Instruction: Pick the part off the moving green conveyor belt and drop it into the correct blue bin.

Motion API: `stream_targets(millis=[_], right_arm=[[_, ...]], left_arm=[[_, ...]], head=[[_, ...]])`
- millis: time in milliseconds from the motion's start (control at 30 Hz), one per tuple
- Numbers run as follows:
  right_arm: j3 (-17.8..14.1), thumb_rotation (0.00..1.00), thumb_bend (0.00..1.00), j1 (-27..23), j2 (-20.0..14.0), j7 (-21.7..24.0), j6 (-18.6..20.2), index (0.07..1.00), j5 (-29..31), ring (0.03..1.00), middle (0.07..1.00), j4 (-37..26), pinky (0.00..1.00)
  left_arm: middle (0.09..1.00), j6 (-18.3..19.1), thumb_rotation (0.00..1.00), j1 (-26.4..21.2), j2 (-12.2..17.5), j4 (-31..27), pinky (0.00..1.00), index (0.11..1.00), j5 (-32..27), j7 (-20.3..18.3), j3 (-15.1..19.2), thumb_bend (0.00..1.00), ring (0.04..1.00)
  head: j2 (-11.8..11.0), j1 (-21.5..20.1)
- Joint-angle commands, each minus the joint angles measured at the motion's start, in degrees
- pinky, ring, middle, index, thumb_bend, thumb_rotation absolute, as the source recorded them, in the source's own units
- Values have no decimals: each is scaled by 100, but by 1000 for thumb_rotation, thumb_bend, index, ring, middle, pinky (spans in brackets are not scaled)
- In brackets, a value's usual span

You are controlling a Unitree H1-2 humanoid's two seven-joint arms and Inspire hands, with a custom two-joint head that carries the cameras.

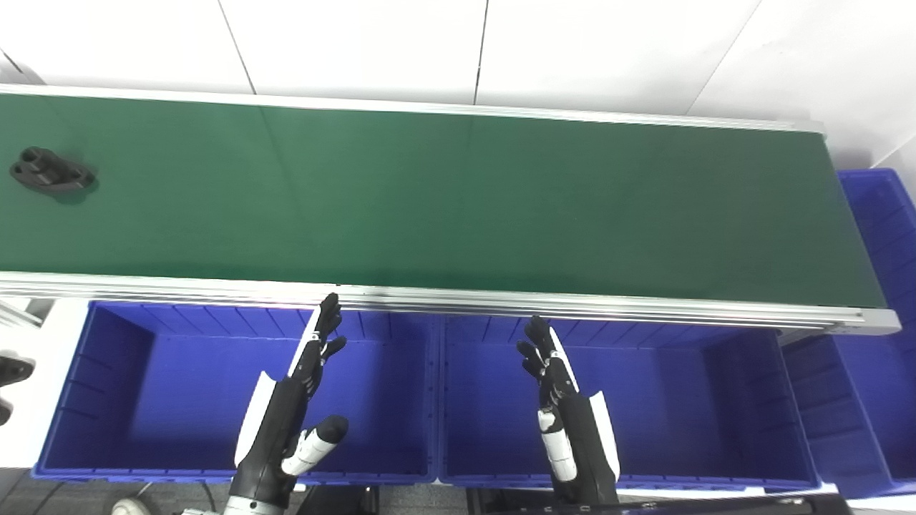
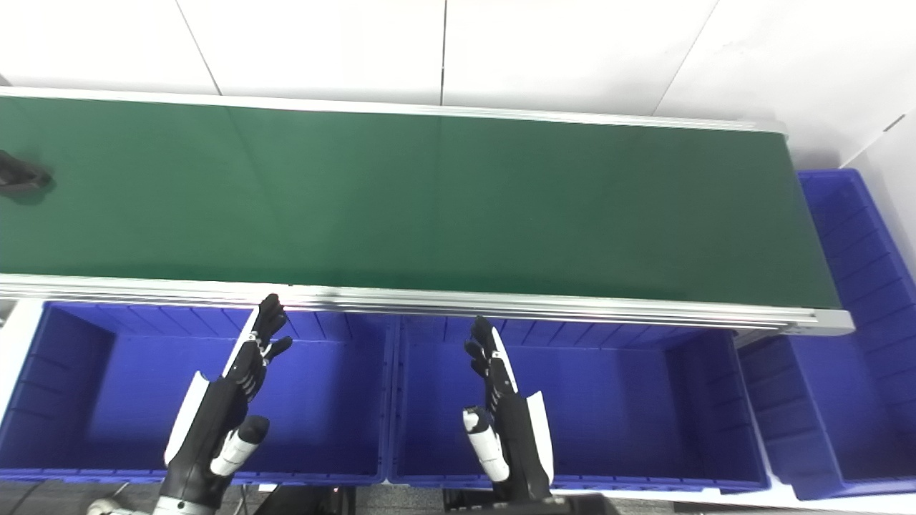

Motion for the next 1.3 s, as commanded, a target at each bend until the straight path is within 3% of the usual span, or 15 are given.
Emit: stream_targets(millis=[0, 1267], right_arm=[[259, 1000, 903, 52, 381, 53, -296, 970, -74, 925, 956, 32, 931], [268, 1000, 868, 64, 391, 94, -218, 976, -125, 928, 961, 17, 925]], left_arm=[[1000, -183, 964, 18, -6, -160, 918, 1000, -48, 64, -4, 897, 985], [1000, -152, 954, 8, 30, -145, 925, 1000, -105, 12, -20, 897, 985]], head=[[1, 6], [-7, -48]])
